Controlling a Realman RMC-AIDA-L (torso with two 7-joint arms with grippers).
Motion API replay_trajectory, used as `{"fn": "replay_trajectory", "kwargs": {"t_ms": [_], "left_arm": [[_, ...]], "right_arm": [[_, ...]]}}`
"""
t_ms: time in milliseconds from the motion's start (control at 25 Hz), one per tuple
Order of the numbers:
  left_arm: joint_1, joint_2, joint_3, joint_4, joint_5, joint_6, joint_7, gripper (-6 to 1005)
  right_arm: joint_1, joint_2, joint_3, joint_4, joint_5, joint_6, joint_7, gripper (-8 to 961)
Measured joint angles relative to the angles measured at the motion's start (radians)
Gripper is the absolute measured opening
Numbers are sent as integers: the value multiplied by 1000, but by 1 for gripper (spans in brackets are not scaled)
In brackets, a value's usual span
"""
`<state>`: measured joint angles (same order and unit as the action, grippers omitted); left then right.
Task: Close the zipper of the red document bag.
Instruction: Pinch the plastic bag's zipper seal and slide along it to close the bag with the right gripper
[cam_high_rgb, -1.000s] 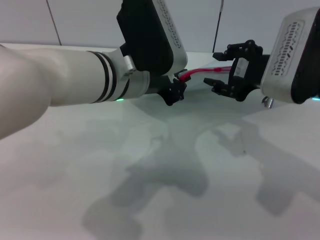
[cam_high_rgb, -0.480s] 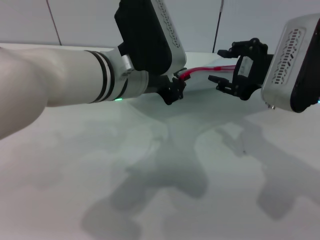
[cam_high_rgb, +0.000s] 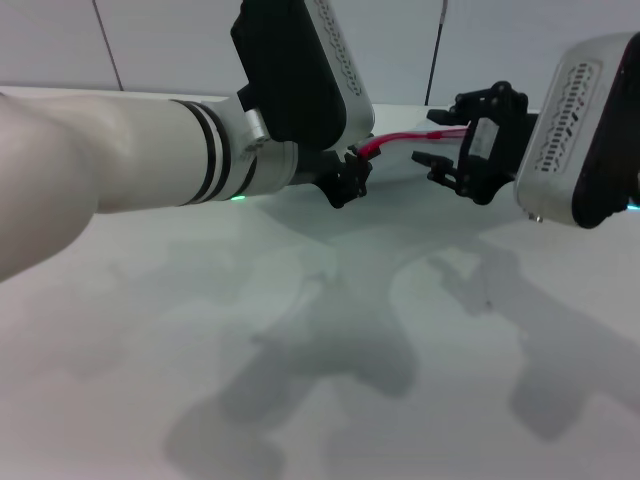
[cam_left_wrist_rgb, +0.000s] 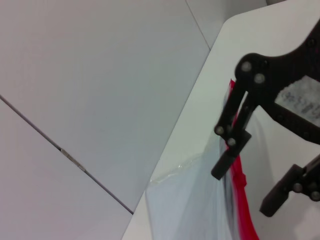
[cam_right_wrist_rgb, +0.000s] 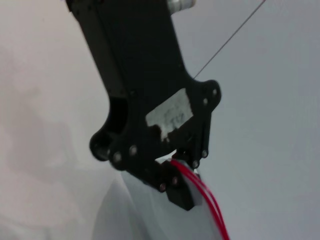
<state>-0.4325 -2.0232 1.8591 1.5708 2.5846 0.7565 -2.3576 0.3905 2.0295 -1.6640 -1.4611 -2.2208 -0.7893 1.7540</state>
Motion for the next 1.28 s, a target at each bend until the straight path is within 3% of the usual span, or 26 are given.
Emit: {"fn": "replay_trajectory", "kwargs": {"t_ms": [720,960,1280], "left_arm": [[-2,0,5,0,0,0,0,51],[-2,0,3,-1,0,0,0,51],[-2,0,1,0,0,0,0,51]], "right_arm": [[9,0,-10,36,1,41,6,306],[10,0,-10,34,1,41,6,215],[10,0,-11,31,1,41,6,164]]}}
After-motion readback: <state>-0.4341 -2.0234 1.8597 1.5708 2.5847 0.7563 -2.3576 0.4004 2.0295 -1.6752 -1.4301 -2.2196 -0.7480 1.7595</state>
